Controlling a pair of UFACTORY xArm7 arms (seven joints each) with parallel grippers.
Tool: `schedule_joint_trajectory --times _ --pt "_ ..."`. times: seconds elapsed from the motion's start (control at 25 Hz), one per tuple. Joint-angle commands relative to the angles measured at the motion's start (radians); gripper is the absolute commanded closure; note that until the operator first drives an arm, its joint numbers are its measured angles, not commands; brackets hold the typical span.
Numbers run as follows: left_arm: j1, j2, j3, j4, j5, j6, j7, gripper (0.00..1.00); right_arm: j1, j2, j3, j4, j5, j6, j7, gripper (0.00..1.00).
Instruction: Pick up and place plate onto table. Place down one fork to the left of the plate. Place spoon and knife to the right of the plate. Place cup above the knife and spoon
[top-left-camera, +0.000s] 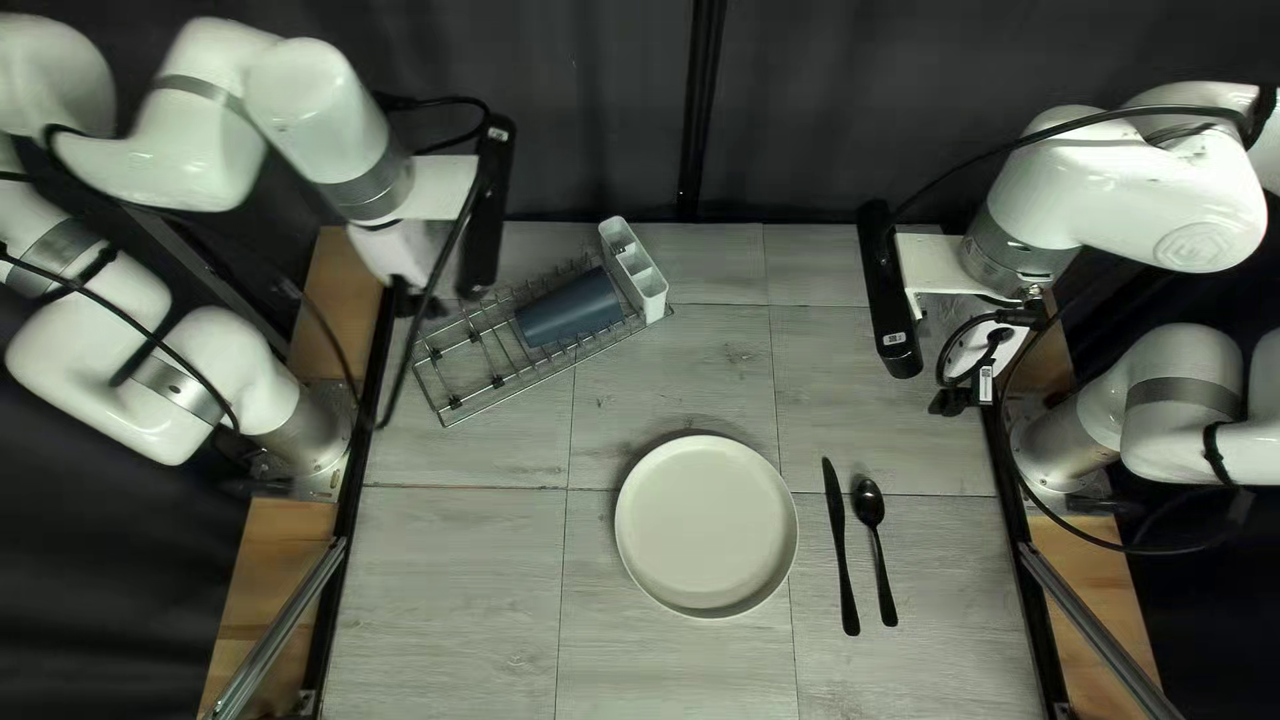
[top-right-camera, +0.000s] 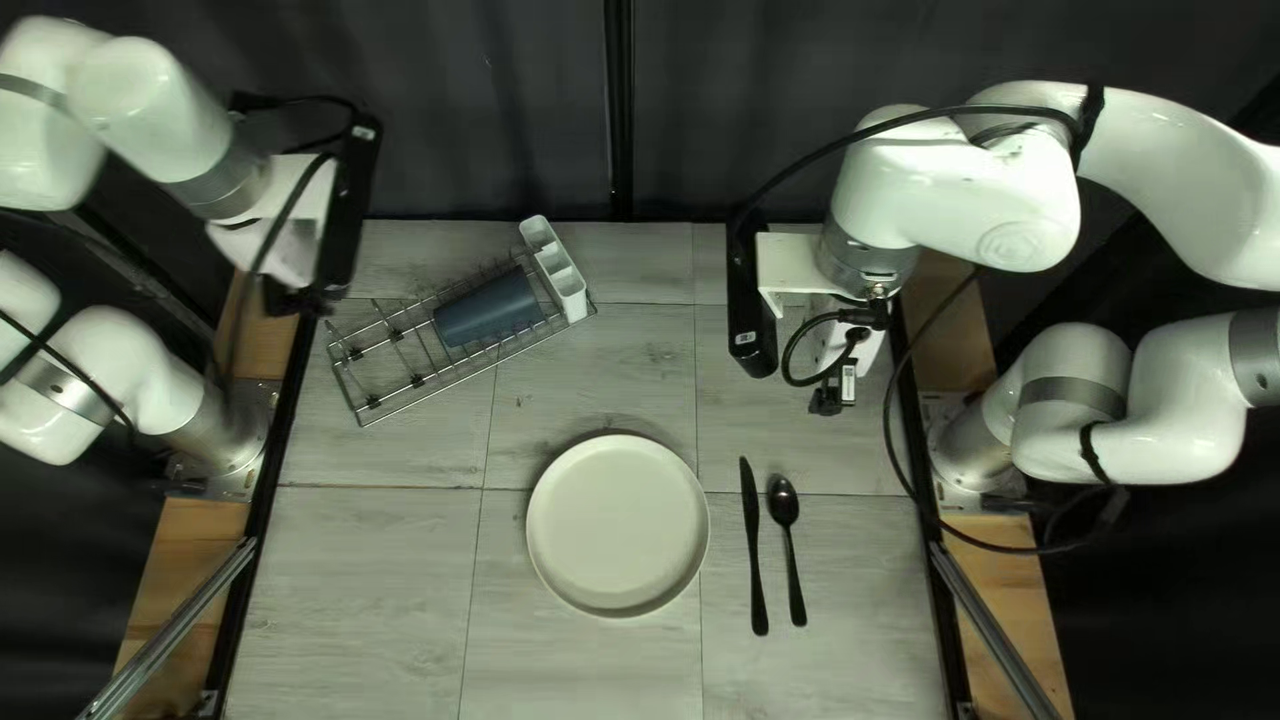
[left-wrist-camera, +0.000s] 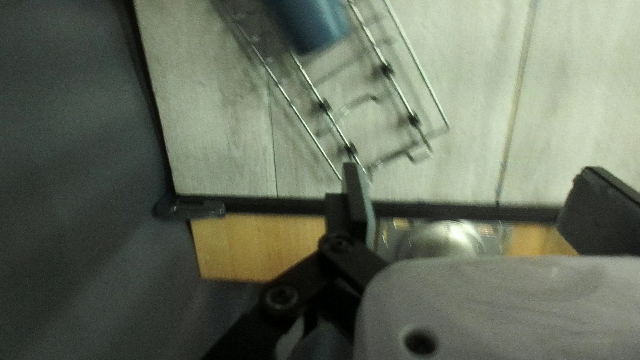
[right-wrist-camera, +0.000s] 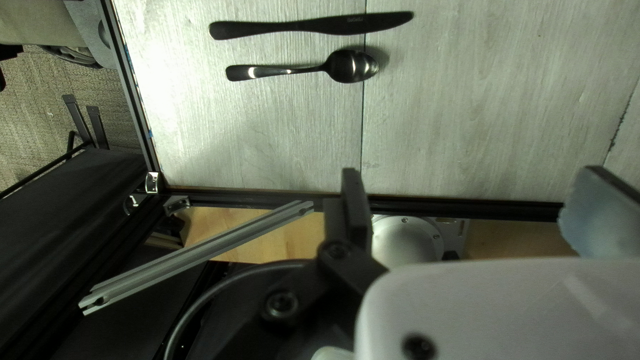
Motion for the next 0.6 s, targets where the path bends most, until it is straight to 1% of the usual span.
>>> schedule_joint_trajectory --times 0.04,0.08,0.12,0.16,0.36,0.52,0.6 --pt "-0.003 -0.125 0.098 0.020 0.025 -0.123 -0.040 0.00 0.000 0.000 0.000 0.000 0.000 0.000 0.000 0.00" --pt "-0.003 -0.139 0.106 0.024 0.024 -0.135 -0.047 0.00 0.000 0.000 0.000 0.000 0.000 0.000 0.000 0.00" --pt "-0.010 -0.176 0.139 0.023 0.023 -0.181 -0.057 0.00 0.000 0.000 0.000 0.000 0.000 0.000 0.000 0.00" --pt "-0.011 -0.196 0.155 0.018 0.023 -0.208 -0.065 0.00 0.000 0.000 0.000 0.000 0.000 0.000 0.000 0.00" --pt "-0.030 -0.316 0.255 -0.036 0.018 -0.373 -0.088 0.00 0.000 0.000 0.000 0.000 0.000 0.000 0.000 0.00" --pt "-0.037 -0.385 0.290 -0.053 0.008 -0.439 -0.120 0.00 0.000 0.000 0.000 0.000 0.000 0.000 0.000 0.00" --pt "-0.033 -0.400 0.295 -0.060 0.011 -0.455 -0.136 0.00 0.000 0.000 0.000 0.000 0.000 0.000 0.000 0.00"
